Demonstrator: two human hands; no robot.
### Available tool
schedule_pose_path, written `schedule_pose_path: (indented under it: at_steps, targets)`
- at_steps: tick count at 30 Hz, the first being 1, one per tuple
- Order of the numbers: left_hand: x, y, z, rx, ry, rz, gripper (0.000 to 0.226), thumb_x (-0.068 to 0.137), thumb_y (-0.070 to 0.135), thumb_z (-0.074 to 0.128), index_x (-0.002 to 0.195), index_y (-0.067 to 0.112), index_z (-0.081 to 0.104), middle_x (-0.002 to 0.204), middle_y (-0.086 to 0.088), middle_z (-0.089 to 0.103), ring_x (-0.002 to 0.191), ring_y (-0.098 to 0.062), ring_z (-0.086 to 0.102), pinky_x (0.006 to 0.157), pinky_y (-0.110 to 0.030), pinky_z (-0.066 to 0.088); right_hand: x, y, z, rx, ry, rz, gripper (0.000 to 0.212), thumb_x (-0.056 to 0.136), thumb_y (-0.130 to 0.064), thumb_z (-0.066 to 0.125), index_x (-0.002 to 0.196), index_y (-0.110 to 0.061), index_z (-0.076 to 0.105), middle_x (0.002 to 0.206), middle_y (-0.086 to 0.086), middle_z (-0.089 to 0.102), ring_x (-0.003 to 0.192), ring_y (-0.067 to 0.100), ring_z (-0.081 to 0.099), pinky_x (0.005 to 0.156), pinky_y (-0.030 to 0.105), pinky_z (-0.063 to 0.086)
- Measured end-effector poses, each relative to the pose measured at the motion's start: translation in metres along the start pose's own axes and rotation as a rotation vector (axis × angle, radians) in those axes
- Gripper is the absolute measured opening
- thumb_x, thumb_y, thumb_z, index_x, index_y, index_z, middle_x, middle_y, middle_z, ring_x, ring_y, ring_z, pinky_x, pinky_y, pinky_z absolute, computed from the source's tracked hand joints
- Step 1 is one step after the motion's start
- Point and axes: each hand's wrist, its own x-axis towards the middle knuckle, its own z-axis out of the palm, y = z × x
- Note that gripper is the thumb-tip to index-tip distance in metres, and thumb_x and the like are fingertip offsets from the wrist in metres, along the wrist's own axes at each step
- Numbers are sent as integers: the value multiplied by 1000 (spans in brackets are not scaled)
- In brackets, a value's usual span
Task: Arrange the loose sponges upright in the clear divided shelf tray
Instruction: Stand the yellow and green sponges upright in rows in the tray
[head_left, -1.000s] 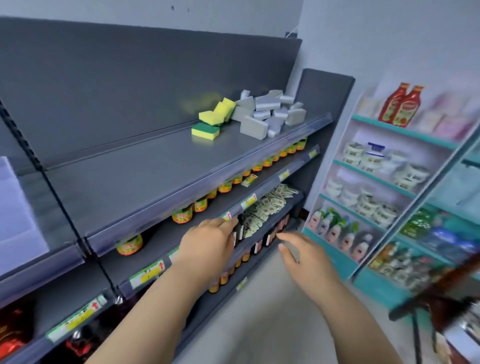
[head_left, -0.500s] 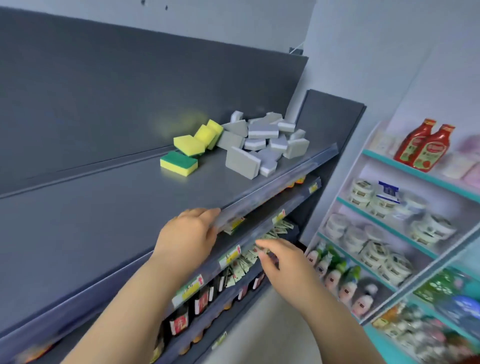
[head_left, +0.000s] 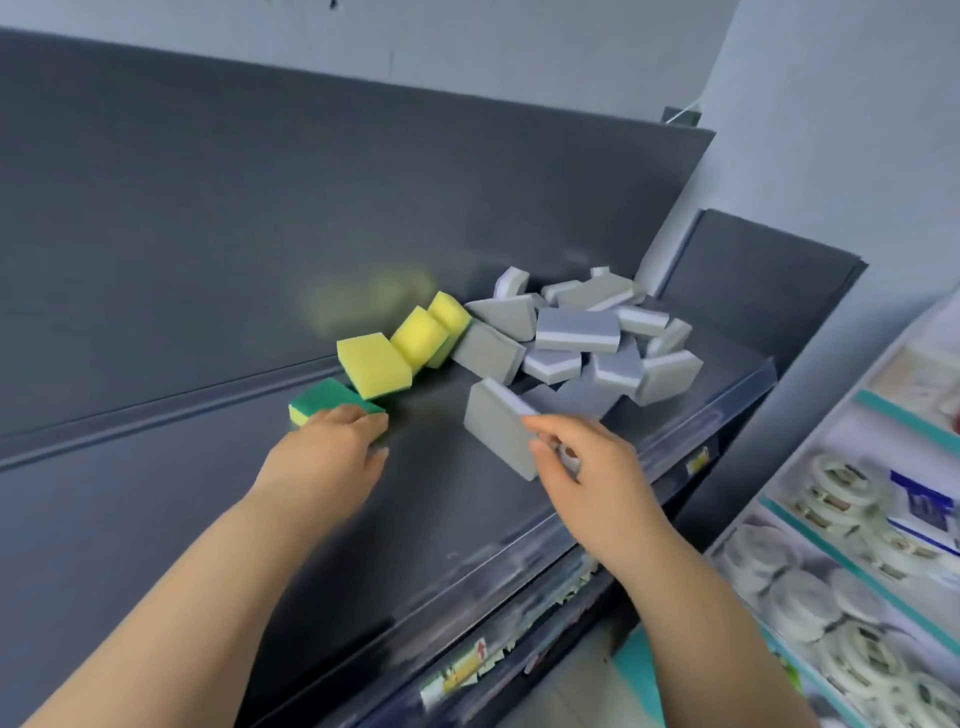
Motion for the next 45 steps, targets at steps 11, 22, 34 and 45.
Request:
schedule_pose_path:
  at_steps: [11, 22, 34, 45]
  targets:
    - [39, -16, 7, 213, -41, -323, 32, 97, 40, 35, 120, 27, 54, 124, 7, 51, 116, -15, 45, 86, -27, 44, 164, 3, 39, -32, -315, -401, 24, 89, -22, 53, 109, -24, 65, 111, -6, 62, 103, 16, 55, 90, 34, 45]
    - [59, -5, 15, 102, -58, -547, 36, 95, 42, 44, 120, 17, 52, 119, 0, 53, 112, -20, 47, 88, -29, 42, 239, -22, 111, -451, -815, -647, 47, 85, -36, 59, 130, -25, 48, 139, -3, 40, 124, 21, 42, 98, 37, 40]
    - [53, 6, 17, 158, -108, -570, 54, 85, 45, 56, 128, 17, 40, 129, 0, 48, 112, -21, 51, 90, -30, 43, 232, -18, 119, -620, -836, -789, 47, 78, -38, 60, 118, -17, 48, 116, 6, 55, 105, 29, 54, 85, 40, 48]
    - [28, 5, -21, -253, 585, -659, 46, 94, 26, 47, 139, 28, 34, 114, 1, 53, 92, -17, 46, 74, -29, 35, 237, -8, 81, -166, -478, -649, 48, 84, -12, 54, 123, -40, 53, 124, -9, 36, 101, 20, 50, 78, 27, 40]
